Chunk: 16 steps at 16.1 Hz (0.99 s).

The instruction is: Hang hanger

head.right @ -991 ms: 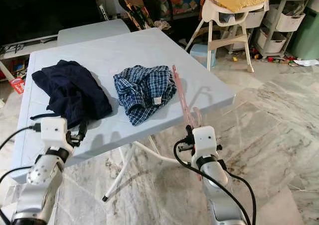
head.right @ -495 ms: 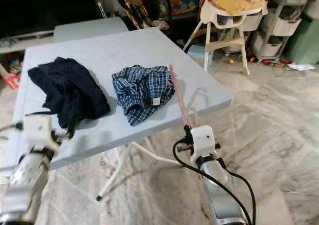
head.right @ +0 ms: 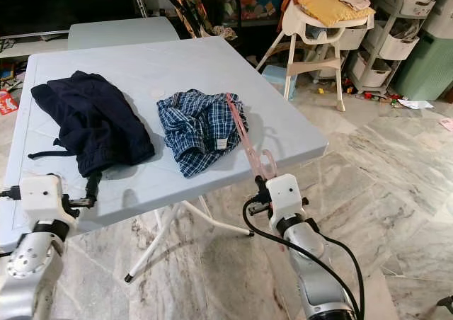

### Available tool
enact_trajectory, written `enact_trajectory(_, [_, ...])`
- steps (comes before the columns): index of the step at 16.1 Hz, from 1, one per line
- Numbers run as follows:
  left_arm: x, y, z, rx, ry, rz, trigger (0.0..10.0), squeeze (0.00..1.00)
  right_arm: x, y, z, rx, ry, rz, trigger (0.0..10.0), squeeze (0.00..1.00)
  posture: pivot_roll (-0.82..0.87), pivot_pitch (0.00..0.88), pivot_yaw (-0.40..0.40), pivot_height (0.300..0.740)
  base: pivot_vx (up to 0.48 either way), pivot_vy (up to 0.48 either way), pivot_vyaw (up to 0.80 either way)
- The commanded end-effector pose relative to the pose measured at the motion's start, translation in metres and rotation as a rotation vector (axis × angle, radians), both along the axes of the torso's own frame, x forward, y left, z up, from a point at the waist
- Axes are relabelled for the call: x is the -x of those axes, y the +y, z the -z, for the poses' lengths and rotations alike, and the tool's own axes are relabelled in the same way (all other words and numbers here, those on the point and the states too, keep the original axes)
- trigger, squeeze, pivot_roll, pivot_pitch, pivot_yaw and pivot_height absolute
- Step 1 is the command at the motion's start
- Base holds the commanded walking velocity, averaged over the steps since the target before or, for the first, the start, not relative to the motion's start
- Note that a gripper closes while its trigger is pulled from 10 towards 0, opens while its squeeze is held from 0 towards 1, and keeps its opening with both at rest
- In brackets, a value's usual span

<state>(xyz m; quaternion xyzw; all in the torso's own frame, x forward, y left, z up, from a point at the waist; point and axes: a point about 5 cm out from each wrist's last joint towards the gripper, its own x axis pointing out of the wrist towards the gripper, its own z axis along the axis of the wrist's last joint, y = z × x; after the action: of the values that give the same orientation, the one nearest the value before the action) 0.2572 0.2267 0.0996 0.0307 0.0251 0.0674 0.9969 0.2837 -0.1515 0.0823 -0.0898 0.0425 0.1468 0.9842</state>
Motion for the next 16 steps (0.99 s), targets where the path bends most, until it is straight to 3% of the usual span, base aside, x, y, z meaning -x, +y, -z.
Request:
enact_trajectory(1, [-0.002,-0.005,-0.002,0.006,-0.007,0.011,10.0,1.0,-0.002,0.002,0.0,-0.005,0.003,-0.001,10.0,0.0,-0.05,0.0,-0.026,0.74,0.0,0.0,0.0])
enact_trajectory(5, [-0.013,-0.017,-0.014,-0.043,-0.067,0.036,10.0,1.0,-0.004,0.0,-0.003,-0.036,-0.038,0.06,10.0,0.0,-0.08,0.0,0.039,0.74,0.0,0.0,0.0])
enact_trajectory(6, [-0.015,-0.02,-0.015,-0.067,-0.07,0.042,10.0,0.96,-0.001,-0.003,-0.002,-0.041,-0.038,0.075,10.0,0.0,-0.08,0.0,0.052,0.74,0.0,0.0,0.0])
enact_trajectory(7, [-0.015,-0.024,-0.015,-0.074,-0.064,0.051,10.0,0.0,0.002,-0.004,-0.001,-0.041,-0.039,0.088,10.0,0.0,-0.09,0.0,0.064,0.74,0.0,0.0,0.0])
enact_trajectory(11, [-0.006,-0.037,0.003,-0.102,0.002,0.114,10.0,0.0,0.008,-0.009,0.0,-0.046,-0.054,0.125,10.0,0.0,-0.11,0.0,0.069,0.74,0.0,0.0,0.0])
enact_trajectory(16, [-0.011,-0.042,0.006,-0.08,0.014,0.091,10.0,0.0,0.0,-0.01,-0.007,-0.056,-0.071,0.142,10.0,0.0,-0.09,0.0,0.042,0.74,0.0,0.0,0.0])
